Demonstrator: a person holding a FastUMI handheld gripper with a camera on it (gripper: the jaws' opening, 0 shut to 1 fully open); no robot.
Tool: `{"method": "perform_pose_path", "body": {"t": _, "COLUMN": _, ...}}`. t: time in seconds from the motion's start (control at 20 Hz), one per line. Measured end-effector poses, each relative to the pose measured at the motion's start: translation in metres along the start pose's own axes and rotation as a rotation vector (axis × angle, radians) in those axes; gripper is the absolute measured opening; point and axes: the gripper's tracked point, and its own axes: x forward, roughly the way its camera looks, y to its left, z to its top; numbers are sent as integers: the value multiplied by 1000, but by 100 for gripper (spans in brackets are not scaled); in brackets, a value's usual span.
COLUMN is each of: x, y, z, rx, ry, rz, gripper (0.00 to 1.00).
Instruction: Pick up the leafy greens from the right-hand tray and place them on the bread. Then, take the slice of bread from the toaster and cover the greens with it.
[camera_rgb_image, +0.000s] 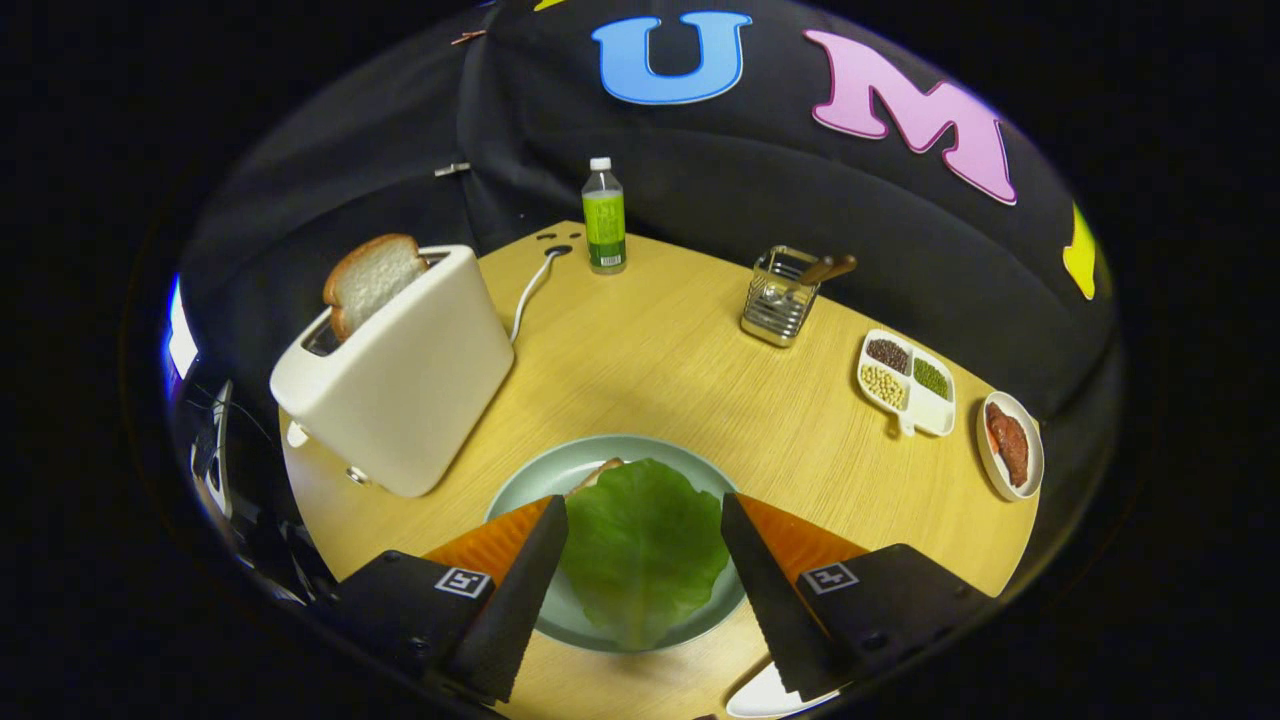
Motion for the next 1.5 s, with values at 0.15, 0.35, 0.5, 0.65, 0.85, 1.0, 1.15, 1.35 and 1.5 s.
{"method": "perform_pose_path", "body": {"t": 0.15, "x": -30, "y": 14, "z": 35, "rx": -5, "ry": -99, "rz": 27, "gripper": 96}}
{"method": "perform_pose_path", "body": {"t": 0.35, "x": -67, "y": 47, "z": 97, "rx": -18, "ry": -235, "rz": 75, "gripper": 96}}
{"method": "perform_pose_path", "body": {"t": 0.5, "x": -83, "y": 84, "z": 141, "rx": -20, "ry": -302, "rz": 135, "gripper": 96}}
{"method": "perform_pose_path", "body": {"t": 0.65, "x": -83, "y": 126, "z": 174, "rx": -36, "ry": -330, "rz": 176, "gripper": 96}}
{"method": "perform_pose_path", "body": {"t": 0.85, "x": -55, "y": 177, "z": 191, "rx": -74, "ry": -318, "rz": 198, "gripper": 96}}
{"method": "perform_pose_path", "body": {"t": 1.0, "x": -26, "y": 202, "z": 185, "rx": -72, "ry": -277, "rz": 190, "gripper": 97}}
{"method": "perform_pose_path", "body": {"t": 1.15, "x": 5, "y": 210, "z": 174, "rx": -61, "ry": -228, "rz": 142, "gripper": 96}}
{"method": "perform_pose_path", "body": {"t": 1.35, "x": 42, "y": 208, "z": 160, "rx": -15, "ry": -163, "rz": 70, "gripper": 96}}
{"method": "perform_pose_path", "body": {"t": 1.5, "x": 63, "y": 201, "z": 150, "rx": 36, "ry": -112, "rz": 18, "gripper": 80}}
